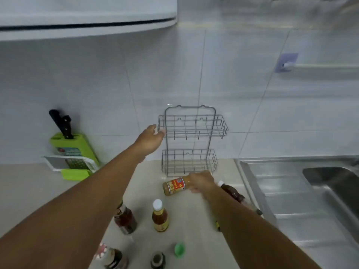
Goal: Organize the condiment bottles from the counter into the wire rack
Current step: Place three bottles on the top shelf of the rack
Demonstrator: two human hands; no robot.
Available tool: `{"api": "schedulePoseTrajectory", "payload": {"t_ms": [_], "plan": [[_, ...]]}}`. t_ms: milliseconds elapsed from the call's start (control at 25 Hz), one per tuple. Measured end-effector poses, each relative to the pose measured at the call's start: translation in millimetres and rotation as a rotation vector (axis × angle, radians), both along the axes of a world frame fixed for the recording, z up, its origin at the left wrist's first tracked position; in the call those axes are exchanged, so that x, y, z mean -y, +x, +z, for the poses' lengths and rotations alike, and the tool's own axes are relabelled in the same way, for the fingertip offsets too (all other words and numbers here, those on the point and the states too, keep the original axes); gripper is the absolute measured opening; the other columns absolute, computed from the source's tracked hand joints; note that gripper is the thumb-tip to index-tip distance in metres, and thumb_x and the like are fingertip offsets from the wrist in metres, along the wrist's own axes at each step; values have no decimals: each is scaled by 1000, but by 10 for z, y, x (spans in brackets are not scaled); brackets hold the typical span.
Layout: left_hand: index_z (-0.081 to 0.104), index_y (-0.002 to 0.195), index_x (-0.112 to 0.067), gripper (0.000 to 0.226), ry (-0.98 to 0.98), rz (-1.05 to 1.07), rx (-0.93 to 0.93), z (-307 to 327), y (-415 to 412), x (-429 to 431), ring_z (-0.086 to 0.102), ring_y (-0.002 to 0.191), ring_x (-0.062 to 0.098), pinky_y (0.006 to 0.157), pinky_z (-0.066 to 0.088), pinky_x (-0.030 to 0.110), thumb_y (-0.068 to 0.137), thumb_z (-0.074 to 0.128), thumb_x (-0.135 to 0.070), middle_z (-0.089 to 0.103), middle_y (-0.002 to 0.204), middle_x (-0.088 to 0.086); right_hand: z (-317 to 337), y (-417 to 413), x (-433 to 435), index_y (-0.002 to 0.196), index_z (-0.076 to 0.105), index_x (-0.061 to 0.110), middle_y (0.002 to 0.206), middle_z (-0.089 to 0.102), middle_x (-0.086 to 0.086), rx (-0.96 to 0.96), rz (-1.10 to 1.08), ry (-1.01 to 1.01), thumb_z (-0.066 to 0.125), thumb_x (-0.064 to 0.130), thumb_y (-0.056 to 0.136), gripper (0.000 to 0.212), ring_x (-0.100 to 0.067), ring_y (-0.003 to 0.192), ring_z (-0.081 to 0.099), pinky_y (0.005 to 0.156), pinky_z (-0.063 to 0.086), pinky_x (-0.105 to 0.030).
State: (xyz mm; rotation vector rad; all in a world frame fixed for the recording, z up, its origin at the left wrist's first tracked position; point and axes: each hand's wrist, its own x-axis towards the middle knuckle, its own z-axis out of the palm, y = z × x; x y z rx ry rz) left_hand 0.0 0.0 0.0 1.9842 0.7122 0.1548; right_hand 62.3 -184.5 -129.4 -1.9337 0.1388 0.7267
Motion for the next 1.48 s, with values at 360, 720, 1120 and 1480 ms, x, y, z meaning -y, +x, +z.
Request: {"api": "schedulePoseTrajectory", "payload": {"t_ms": [360, 720, 1120, 1480], "plan": [[64, 125, -28, 35, -123, 234, 171, -553, 476, -126, 50, 128, 23, 99, 34, 28, 103, 41, -43, 62, 131, -7, -941, 326, -469, 123, 59, 6, 108, 75, -15, -364, -311, 194, 72, 38, 87, 50, -29, 90, 75, 77, 64, -44], [45, 147, -23, 47, -318, 282, 217, -612, 490, -213, 46, 138, 21, 117, 35, 44, 102, 50, -36, 46, 153, -2, -962, 283, -362, 93, 62, 5, 105, 73, -20, -183, -313, 173, 75, 31, 86, 29, -37, 97, 72, 88, 60, -58], [47, 145, -12, 43, -537, 284, 261, -512, 482, -214, 52, 127, 18, 114, 40, 37, 103, 50, -20, 50, 149, 3, 1245, 216, -70, 106, 54, 40, 101, 75, 11, 898, 114, 635, 89, 34, 73, 48, -12, 85, 80, 68, 63, -23], [49, 145, -18, 41, -520, 297, 242, -473, 476, -188, 42, 140, 22, 119, 32, 43, 104, 45, -25, 49, 150, 0, 1661, 693, -870, 139, 42, 22, 132, 61, 0, 1037, 397, 274, 81, 31, 86, 67, -24, 114, 67, 95, 60, -47]]}}
